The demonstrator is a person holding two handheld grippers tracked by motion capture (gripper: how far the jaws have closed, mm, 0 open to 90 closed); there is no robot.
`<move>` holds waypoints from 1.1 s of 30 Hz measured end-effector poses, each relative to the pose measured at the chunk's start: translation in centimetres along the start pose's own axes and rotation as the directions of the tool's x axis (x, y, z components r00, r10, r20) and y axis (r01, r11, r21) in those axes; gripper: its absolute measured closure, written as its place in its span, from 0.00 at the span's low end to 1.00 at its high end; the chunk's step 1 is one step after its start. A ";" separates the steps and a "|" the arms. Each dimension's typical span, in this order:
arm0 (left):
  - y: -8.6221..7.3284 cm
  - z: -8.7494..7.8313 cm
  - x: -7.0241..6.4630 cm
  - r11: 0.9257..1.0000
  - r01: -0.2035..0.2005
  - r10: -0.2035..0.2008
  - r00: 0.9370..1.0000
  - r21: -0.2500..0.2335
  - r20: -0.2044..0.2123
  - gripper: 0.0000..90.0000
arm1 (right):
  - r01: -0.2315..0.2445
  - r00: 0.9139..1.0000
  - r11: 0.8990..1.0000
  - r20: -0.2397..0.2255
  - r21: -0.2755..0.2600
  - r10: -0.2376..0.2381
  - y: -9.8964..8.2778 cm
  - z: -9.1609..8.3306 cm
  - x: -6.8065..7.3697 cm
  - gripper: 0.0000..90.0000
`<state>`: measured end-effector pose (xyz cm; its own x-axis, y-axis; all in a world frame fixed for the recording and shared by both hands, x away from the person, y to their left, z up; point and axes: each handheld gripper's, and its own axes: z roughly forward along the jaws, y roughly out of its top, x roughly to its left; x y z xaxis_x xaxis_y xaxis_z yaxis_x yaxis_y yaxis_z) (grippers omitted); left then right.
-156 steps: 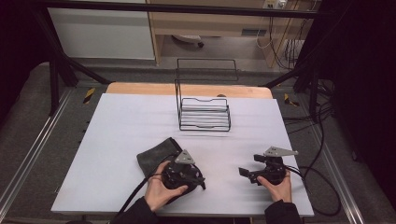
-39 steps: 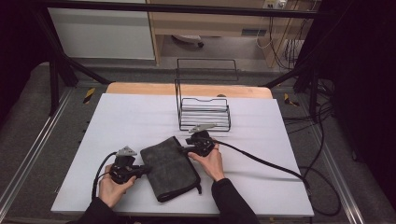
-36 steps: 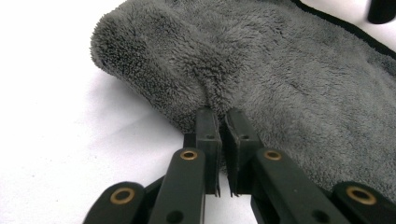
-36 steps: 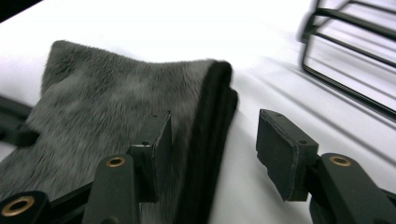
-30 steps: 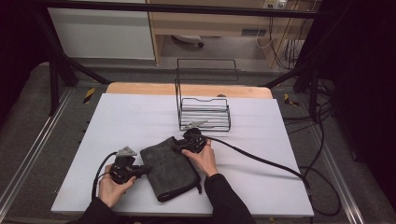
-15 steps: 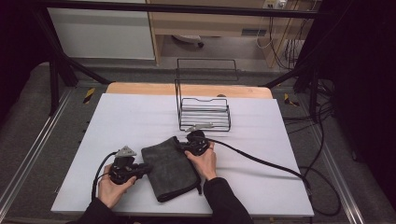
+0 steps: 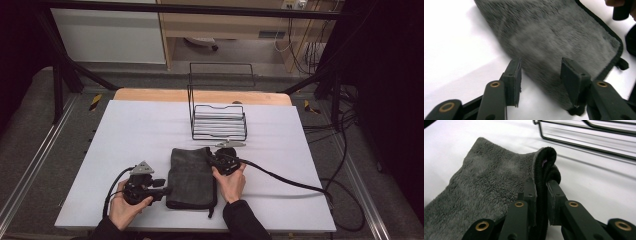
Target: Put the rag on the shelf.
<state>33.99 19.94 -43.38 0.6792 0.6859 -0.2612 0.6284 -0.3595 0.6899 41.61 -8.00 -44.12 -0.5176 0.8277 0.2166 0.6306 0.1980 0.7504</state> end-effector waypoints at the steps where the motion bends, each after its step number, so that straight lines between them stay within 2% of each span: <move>1: 0.0 0.1 -0.2 1.000 -0.004 0.004 1.000 0.011 0.006 0.58 | 0.000 1.000 1.000 0.011 -0.003 0.001 -0.1 -0.2 -0.1 0.89; 4: -0.2 0.6 -0.6 0.999 -0.014 0.013 1.000 0.042 0.013 0.62 | -0.003 0.999 1.000 0.032 -0.006 0.004 -0.5 -0.7 -0.3 0.89; 9: -0.5 0.8 -0.6 0.997 0.005 -0.007 1.000 0.073 0.029 0.72 | 0.014 1.000 1.000 0.008 0.000 -0.014 -0.7 -0.3 -0.8 0.81; 12: -0.6 0.8 -1.0 0.996 0.018 -0.020 0.999 0.090 0.028 0.80 | 0.030 0.999 0.999 -0.023 -0.024 -0.031 -0.7 -0.5 -1.3 0.70; 15: -0.6 0.7 -1.3 0.995 0.019 -0.021 1.000 0.096 0.018 0.89 | 0.071 0.997 0.997 -0.036 -0.044 -0.073 -0.5 -1.3 -1.6 0.56; 19: -0.5 0.6 -1.2 0.995 0.024 -0.026 0.999 0.100 0.019 0.93 | 0.084 0.991 0.993 -0.094 -0.078 -0.091 -0.5 -2.5 -2.2 0.37; 20: -0.5 0.5 -1.2 0.994 0.026 -0.028 0.999 0.106 0.020 0.94 | 0.085 0.990 0.994 -0.106 -0.070 -0.093 -0.6 -2.8 -2.4 0.33; 25: -0.6 -0.2 -1.3 0.991 -0.001 -0.001 1.000 0.130 0.018 0.94 | 0.099 0.984 0.993 -0.140 -0.060 -0.106 -1.8 -4.4 -3.5 0.21; 29: -0.7 -0.1 -1.1 0.993 -0.012 0.010 1.000 0.114 0.022 0.92 | 0.089 0.983 0.994 -0.157 -0.069 -0.099 -2.7 -5.2 -4.3 0.14; 31: -0.6 -0.2 -1.1 0.993 -0.041 0.040 0.999 0.114 0.007 0.84 | 0.097 0.984 0.993 -0.147 -0.062 -0.105 -2.9 -5.4 -4.5 0.11; 33: -0.4 -0.3 -0.9 0.994 -0.049 0.052 0.999 0.102 -0.018 0.70 | 0.098 0.982 0.993 -0.155 -0.061 -0.107 -3.1 -5.6 -4.7 0.09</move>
<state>33.01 19.64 -43.18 0.7037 0.6778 -0.2130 0.6296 -0.4558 0.6292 38.83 -15.45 -44.01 -0.6650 0.7108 0.2293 0.5402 0.2458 0.8048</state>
